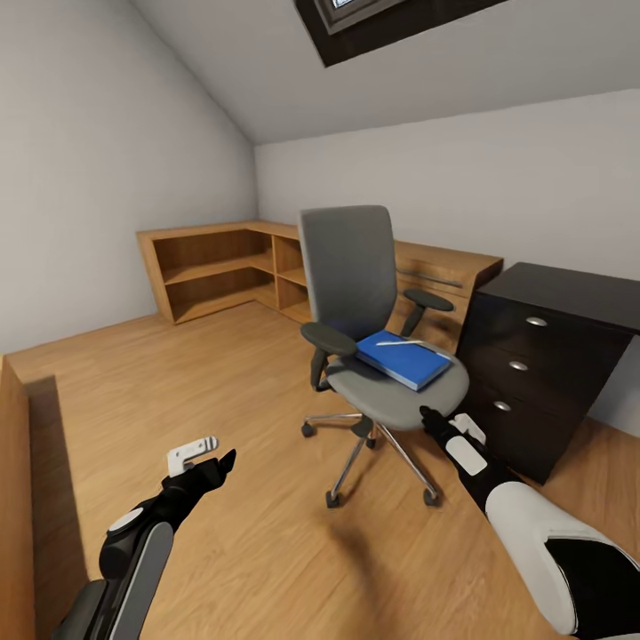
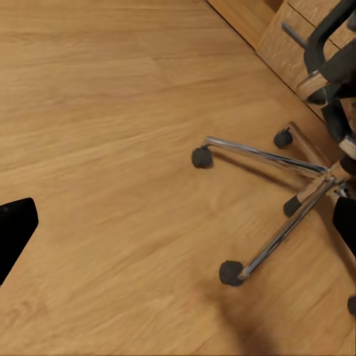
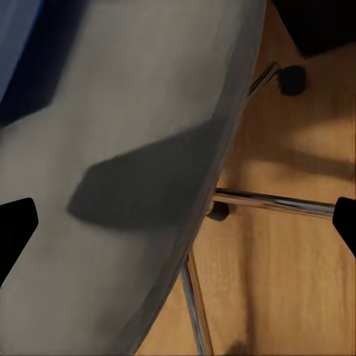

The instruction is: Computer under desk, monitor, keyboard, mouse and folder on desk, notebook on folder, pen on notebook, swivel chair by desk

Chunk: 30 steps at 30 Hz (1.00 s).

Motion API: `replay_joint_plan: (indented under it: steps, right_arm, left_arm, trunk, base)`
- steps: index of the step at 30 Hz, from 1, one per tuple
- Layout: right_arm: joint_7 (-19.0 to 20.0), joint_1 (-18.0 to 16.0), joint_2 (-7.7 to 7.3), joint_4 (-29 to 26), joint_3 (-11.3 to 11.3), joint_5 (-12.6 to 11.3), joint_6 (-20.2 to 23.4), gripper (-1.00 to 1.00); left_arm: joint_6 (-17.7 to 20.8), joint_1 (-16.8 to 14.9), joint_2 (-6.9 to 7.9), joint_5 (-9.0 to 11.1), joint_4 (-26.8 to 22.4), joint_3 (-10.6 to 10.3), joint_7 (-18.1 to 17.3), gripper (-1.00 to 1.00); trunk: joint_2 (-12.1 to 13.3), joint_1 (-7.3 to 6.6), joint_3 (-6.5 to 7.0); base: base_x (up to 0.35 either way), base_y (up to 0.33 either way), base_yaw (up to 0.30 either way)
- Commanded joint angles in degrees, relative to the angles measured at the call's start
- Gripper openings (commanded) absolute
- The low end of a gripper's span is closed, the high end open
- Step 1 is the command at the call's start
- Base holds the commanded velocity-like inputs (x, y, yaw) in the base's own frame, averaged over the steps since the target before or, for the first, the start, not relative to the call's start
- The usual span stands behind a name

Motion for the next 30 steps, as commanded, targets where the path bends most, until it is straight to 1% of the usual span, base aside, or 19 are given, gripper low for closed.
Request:
replay_joint_plan:
  steps: [1,12,25,30]
  right_arm:
    - [-0.28,0.01,0.01,0.26,0.14,-0.57,-0.07,1.00]
    - [-0.28,0.07,0.01,0.26,0.19,-0.55,-0.07,1.00]
    - [-0.28,0.07,0.01,0.26,0.19,-0.49,-0.11,1.00]
    - [-0.19,0.07,0.01,0.26,0.23,-0.47,-0.15,1.00]
  left_arm:
    - [0.27,-0.04,-0.04,0.60,-0.09,-0.12,0.43,1.00]
    - [0.26,-0.04,-0.04,0.60,-0.07,-0.25,0.45,1.00]
    - [0.26,-0.04,-0.04,0.60,-0.07,-0.27,0.45,1.00]
    - [0.26,-0.04,-0.04,0.60,-0.09,-0.27,0.46,1.00]
  trunk:
    - [0.00,0.04,-0.07]
    - [0.00,0.04,-0.07]
    - [0.00,0.04,-0.07]
    - [0.00,0.04,-0.07]
  base:
    - [0.317,0.000,0.001]
    - [0.312,0.009,0.000]
    - [0.286,0.171,0.000]
    - [0.278,0.081,0.094]
